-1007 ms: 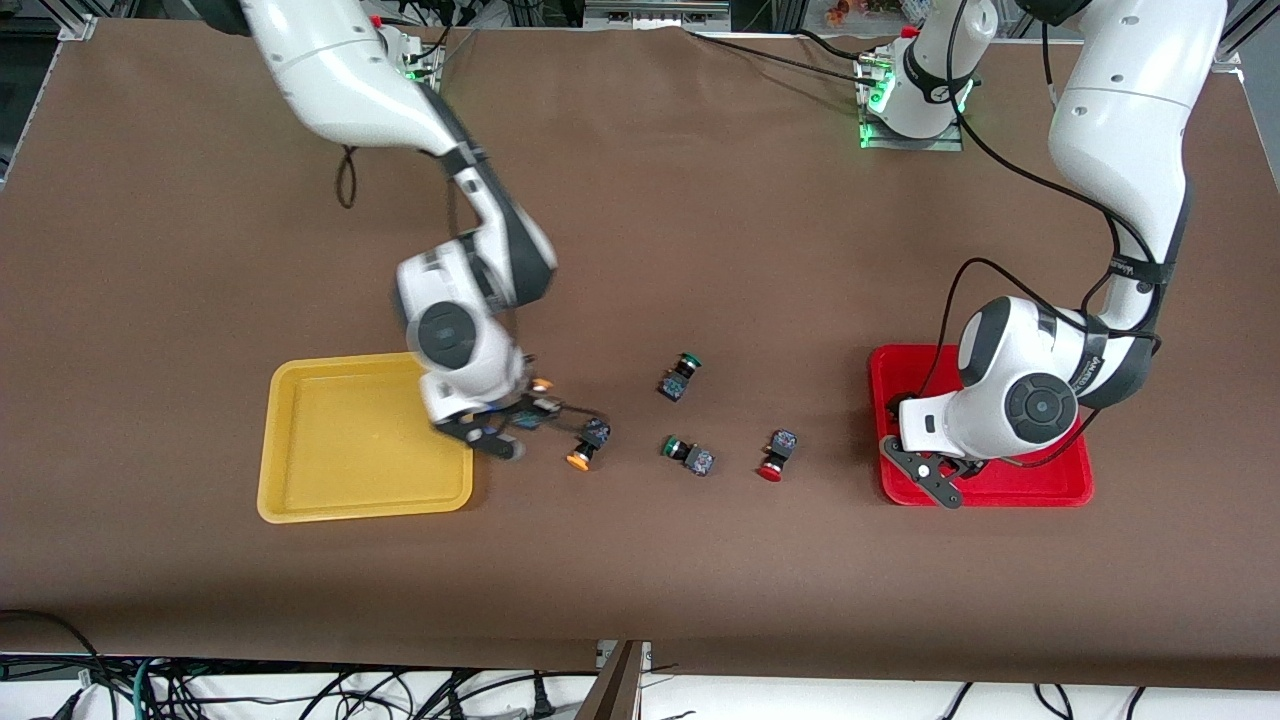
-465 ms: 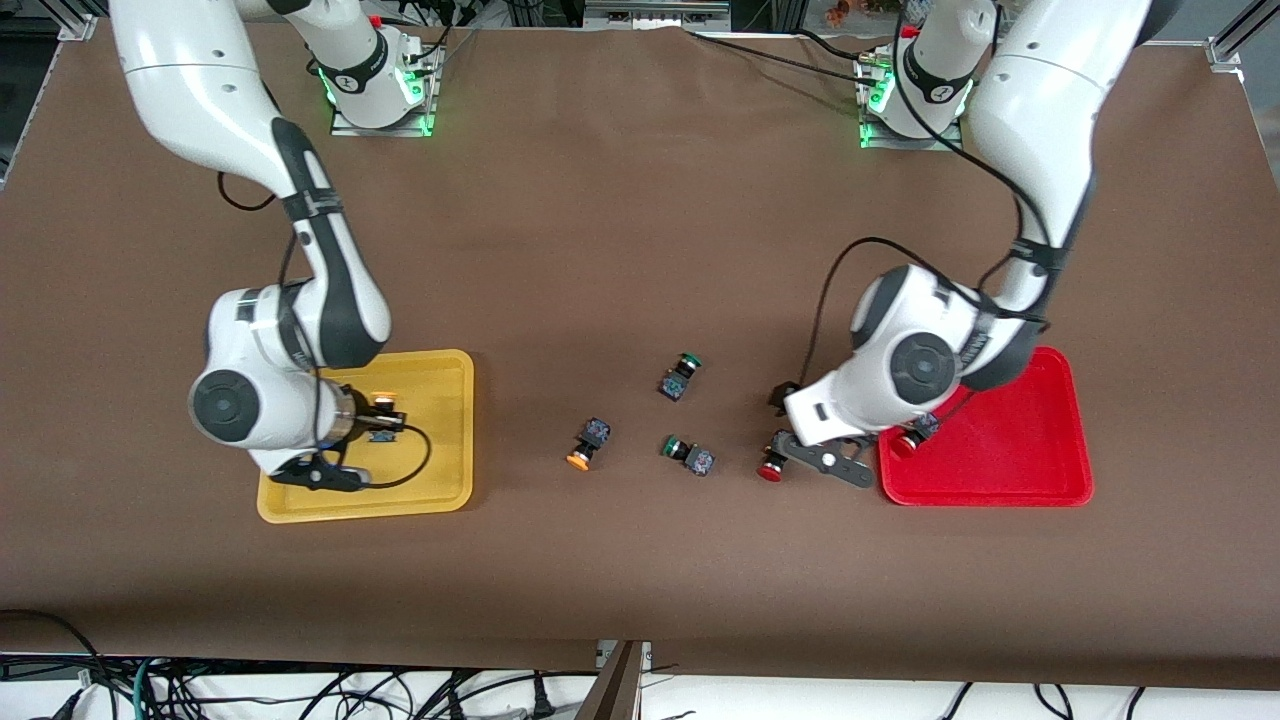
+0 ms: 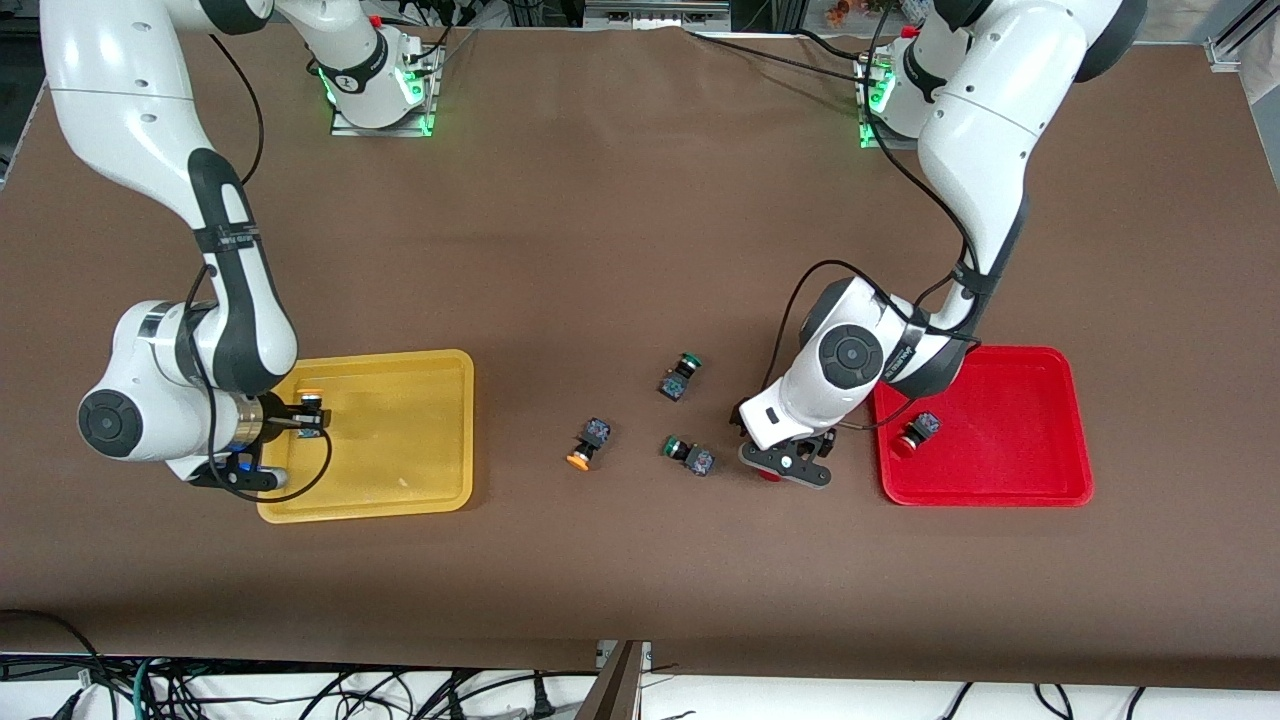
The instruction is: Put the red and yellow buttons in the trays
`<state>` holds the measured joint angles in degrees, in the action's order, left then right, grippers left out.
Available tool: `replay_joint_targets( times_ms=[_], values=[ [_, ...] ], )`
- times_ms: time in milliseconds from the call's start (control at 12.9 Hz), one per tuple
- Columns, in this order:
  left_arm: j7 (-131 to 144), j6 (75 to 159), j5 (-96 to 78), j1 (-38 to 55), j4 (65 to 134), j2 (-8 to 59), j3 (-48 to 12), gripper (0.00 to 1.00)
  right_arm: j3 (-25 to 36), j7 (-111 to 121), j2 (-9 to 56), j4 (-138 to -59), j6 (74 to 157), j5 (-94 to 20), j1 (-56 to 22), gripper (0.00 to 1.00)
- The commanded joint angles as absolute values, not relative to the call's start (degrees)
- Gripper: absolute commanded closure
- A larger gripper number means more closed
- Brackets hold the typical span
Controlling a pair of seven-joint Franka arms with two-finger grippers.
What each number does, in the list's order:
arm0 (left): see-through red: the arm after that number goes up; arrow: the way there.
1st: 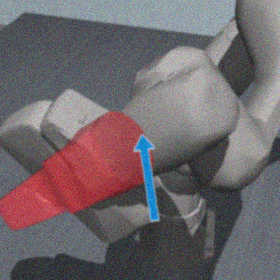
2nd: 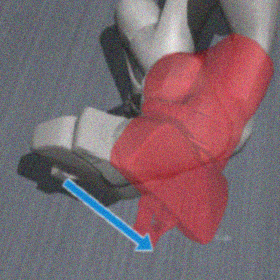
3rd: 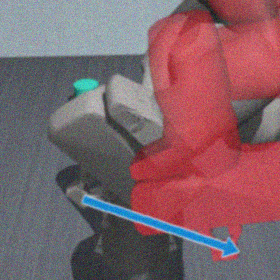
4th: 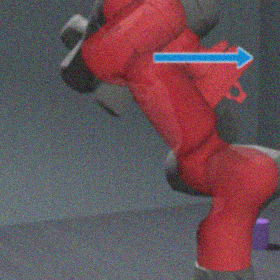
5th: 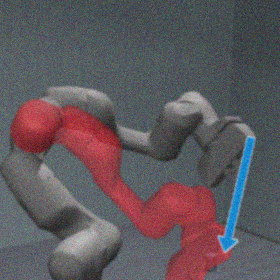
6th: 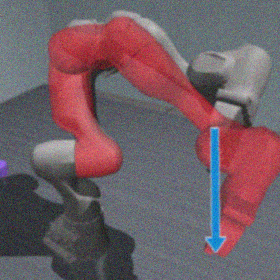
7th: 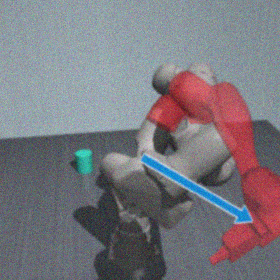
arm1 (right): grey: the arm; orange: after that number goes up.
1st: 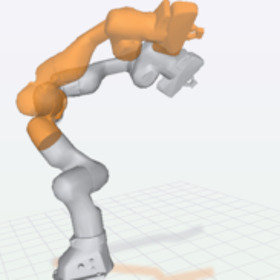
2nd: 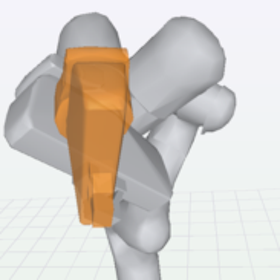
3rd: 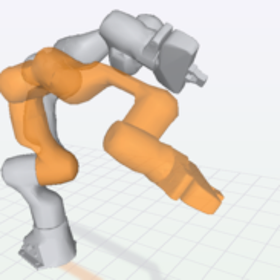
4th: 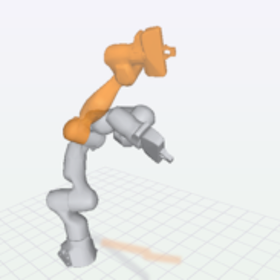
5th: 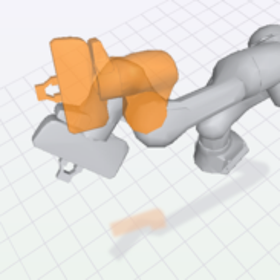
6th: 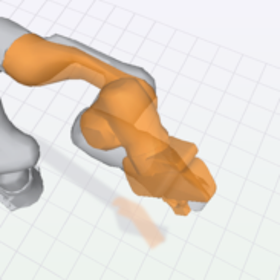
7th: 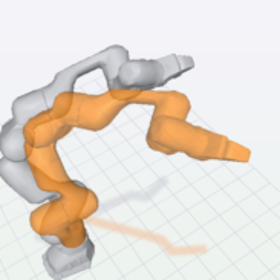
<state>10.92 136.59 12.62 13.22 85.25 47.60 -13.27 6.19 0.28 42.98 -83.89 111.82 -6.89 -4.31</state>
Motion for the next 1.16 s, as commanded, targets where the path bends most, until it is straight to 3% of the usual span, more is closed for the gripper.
replay_joint_targets(
  times_ms=[0,77,155,232,310,465,620,930,1085],
  values=[
    [11.87,137.29,16.17,13.36,85.34,48.25,-13.18,0.0,5.45,1.05,43.24,-84.46,111.53,-7.21,-3.26,0.63],
    [11.87,137.37,16.17,13.36,85.34,48.69,-13.18,0.0,5.45,0.97,43.33,-84.38,111.71,-7.21,-3.08,0.01],
    [11.78,138.42,16.17,13.36,85.34,49.3,-13.18,0.0,5.45,0.44,43.24,-84.03,111.62,-7.56,-3.16,0.0],
    [11.78,138.95,16.17,13.19,85.43,49.31,-13.18,0.2,5.01,0.09,42.98,-83.76,111.53,-7.99,-3.77,0.0],
    [11.78,138.87,16.17,12.66,85.52,49.22,-13.27,0.54,4.84,-0.35,42.72,-83.41,111.79,-8.0,-5.35,0.0],
    [11.69,138.6,16.17,11.96,85.43,48.87,-13.27,0.92,4.83,-7.34,42.63,-81.13,111.62,-7.91,-9.56,0.0],
    [11.43,137.12,16.08,10.73,85.43,47.12,-13.45,0.97,4.83,-18.31,42.63,-79.81,111.88,-7.82,-14.65,0.0],
    [7.67,114.24,15.47,8.45,84.82,36.24,-13.89,0.96,4.75,-40.99,42.89,-79.54,117.84,-7.91,-24.58,0.0],
    [-2.14,105.94,15.56,3.8,84.64,33.5,-13.89,0.95,4.83,-48.66,44.55,-79.63,126.42,-7.82,-29.34,0.0]
  ],
)
